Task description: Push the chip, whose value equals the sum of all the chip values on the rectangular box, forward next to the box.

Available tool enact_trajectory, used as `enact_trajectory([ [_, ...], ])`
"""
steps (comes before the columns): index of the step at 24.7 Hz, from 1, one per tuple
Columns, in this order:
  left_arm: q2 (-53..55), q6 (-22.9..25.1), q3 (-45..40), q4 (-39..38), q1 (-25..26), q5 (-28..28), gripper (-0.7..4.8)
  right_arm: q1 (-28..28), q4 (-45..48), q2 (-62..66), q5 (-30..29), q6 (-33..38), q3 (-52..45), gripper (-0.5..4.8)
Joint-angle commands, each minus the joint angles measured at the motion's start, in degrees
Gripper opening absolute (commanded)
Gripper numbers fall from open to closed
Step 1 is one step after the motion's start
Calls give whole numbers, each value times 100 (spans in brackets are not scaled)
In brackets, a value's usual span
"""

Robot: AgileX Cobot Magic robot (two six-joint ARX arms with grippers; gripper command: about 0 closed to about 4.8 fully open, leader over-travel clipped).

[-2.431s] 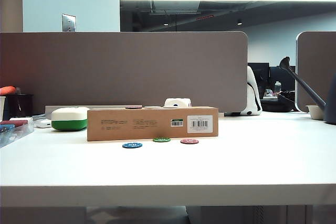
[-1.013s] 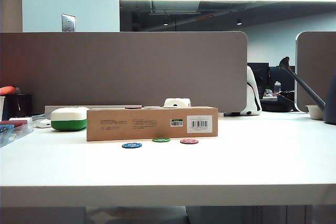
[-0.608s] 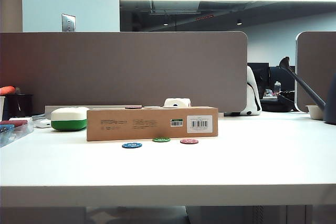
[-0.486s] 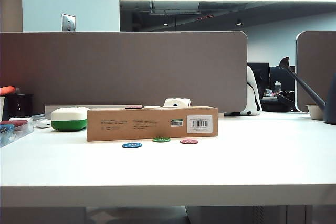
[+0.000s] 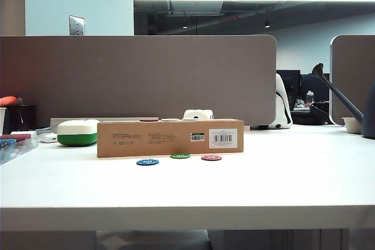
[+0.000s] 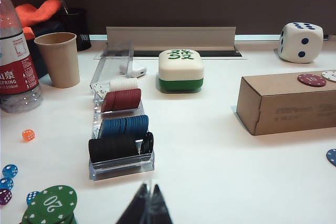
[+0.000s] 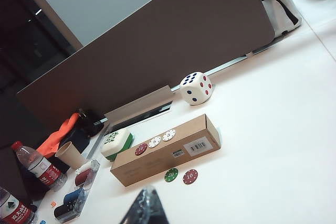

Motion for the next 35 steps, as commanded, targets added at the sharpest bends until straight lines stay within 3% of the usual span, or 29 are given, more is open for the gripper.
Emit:
enact_trajectory([
  [1,2,24,24,79,-7,26,-5,-4,52,-15,-4,-22,20,-5],
  [27,0,24,24,79,-7,26,-5,-4,74,-15,-4,-42,-15,-5],
  [33,0,24,24,79,-7,26,-5,-13,81,-17,57,-1165,-492,-5],
  [35,0,24,24,79,-7,26,-5,-72,435,-17,326,-1912,-872,-5],
])
